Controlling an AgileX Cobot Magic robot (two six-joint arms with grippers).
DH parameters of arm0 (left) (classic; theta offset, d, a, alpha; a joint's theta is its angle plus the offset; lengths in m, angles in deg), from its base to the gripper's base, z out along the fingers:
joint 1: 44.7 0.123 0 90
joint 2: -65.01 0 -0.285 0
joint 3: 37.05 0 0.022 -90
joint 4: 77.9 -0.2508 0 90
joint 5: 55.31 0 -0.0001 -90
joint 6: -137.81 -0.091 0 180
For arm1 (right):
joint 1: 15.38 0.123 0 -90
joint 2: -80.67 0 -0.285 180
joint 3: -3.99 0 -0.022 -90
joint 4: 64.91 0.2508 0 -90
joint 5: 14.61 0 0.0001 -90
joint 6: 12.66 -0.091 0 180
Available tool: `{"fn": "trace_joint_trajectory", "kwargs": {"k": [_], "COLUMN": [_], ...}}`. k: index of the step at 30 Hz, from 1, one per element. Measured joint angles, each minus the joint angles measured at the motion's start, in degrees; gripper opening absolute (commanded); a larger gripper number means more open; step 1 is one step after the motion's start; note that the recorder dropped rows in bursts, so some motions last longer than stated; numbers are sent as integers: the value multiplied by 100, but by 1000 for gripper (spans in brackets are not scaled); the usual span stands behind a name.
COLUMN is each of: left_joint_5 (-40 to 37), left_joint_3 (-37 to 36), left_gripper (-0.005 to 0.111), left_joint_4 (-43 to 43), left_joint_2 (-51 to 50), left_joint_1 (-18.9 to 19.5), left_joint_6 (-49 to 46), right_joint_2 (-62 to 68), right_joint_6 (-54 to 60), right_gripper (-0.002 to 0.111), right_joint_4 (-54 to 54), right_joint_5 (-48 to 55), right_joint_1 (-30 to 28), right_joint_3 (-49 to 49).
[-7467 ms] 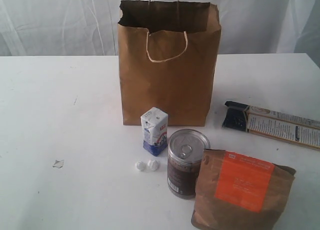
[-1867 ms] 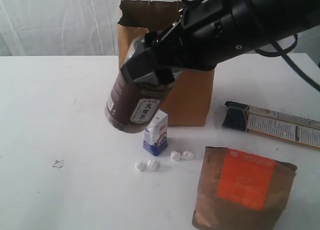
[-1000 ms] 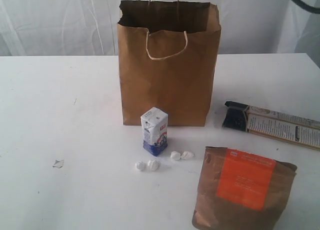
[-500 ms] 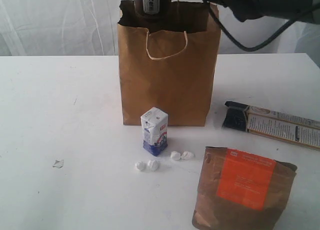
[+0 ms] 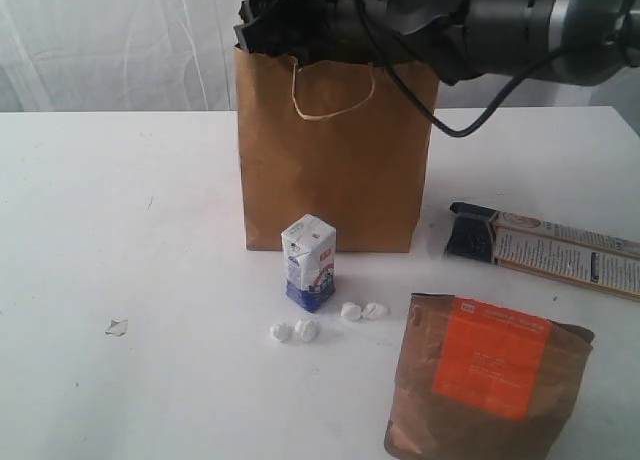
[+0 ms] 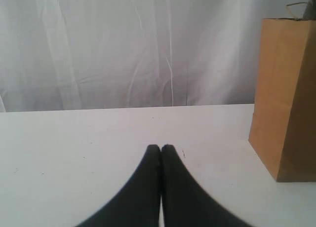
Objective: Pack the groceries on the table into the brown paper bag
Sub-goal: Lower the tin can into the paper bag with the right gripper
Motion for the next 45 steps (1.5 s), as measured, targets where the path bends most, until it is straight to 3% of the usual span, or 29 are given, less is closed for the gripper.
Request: {"fn": "trace_joint_trajectory", "kwargs": {"k": [8,15,21,29,45], "left_joint_5": [0,0,0,0,0], "left_joint_3": [0,0,0,0,0], "left_gripper": [0,0,0,0,0], "left_joint_4": [0,0,0,0,0], "left_joint_2": [0,0,0,0,0], "left_joint_1": [0,0,0,0,0], "left_joint_6": [0,0,0,0,0], "right_joint_2": [168,168,180,190,190], "right_joint_6": [0,-325,-815,-856,-856], "right_gripper": [2,32,43,73,75], "right_joint_4": [148,160,160,160,160], "right_joint_5": [547,502,491,453,420], "right_joint_1": [0,0,0,0,0], "right_joint_3": [0,3,3,3,3]}}
